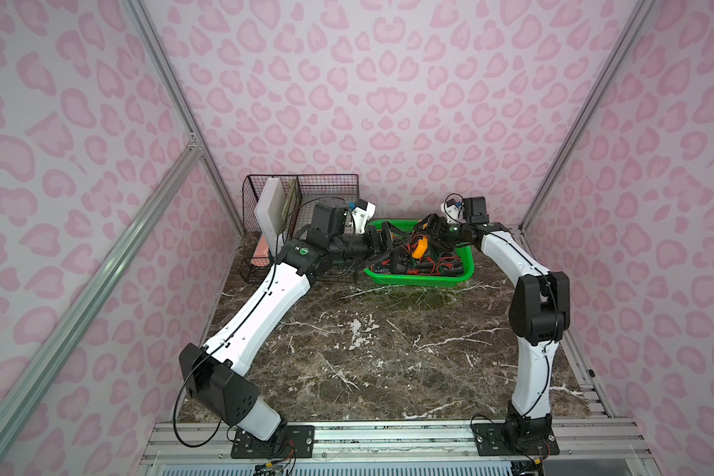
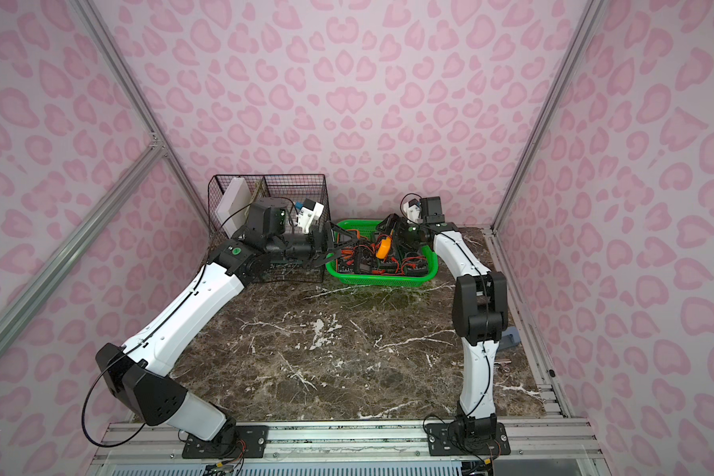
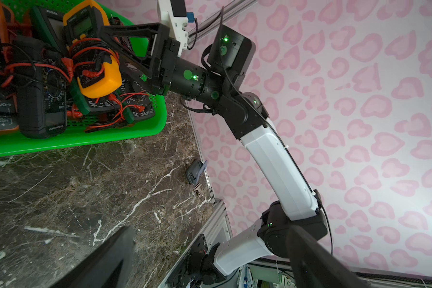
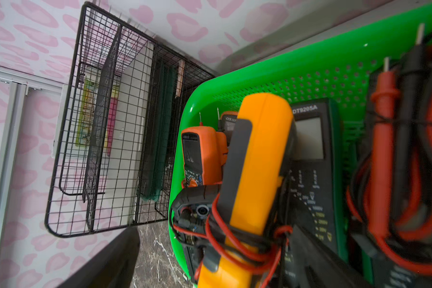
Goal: Put the multimeter into the basket
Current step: Adjust the multimeter in the basket.
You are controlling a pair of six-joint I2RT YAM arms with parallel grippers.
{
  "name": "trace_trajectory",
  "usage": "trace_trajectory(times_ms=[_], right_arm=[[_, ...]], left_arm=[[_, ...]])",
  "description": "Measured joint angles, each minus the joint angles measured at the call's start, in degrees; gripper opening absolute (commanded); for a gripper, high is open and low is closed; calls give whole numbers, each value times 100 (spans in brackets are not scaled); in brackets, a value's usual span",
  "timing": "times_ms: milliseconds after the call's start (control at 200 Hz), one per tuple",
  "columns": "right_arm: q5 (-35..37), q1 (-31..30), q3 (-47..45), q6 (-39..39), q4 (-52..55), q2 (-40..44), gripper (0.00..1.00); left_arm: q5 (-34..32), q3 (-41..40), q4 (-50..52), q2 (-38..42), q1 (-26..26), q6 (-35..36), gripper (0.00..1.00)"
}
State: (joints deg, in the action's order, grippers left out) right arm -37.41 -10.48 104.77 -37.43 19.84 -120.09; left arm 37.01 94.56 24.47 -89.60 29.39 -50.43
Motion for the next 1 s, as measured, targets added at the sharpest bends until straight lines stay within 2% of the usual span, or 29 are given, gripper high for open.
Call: trace_trajectory(times_ms=[175, 315, 735, 895, 1000], right_arm=[[7, 107, -708, 11, -94, 815, 99], [-17, 107, -837, -4, -240, 1119, 99], [-177, -564, 852, -155, -212, -192, 99], [-214, -568, 940, -186, -142, -494, 99], [-256, -461, 750, -173, -240, -393, 99]], left_arm=[[0, -55, 0, 0, -7, -2, 98], [2, -55, -7, -4, -7, -2, 99], [-9, -101, 44, 39, -35, 31, 99], [-15, -146, 79, 103, -74, 72, 98], [-17, -214, 85, 120, -101, 87, 98]])
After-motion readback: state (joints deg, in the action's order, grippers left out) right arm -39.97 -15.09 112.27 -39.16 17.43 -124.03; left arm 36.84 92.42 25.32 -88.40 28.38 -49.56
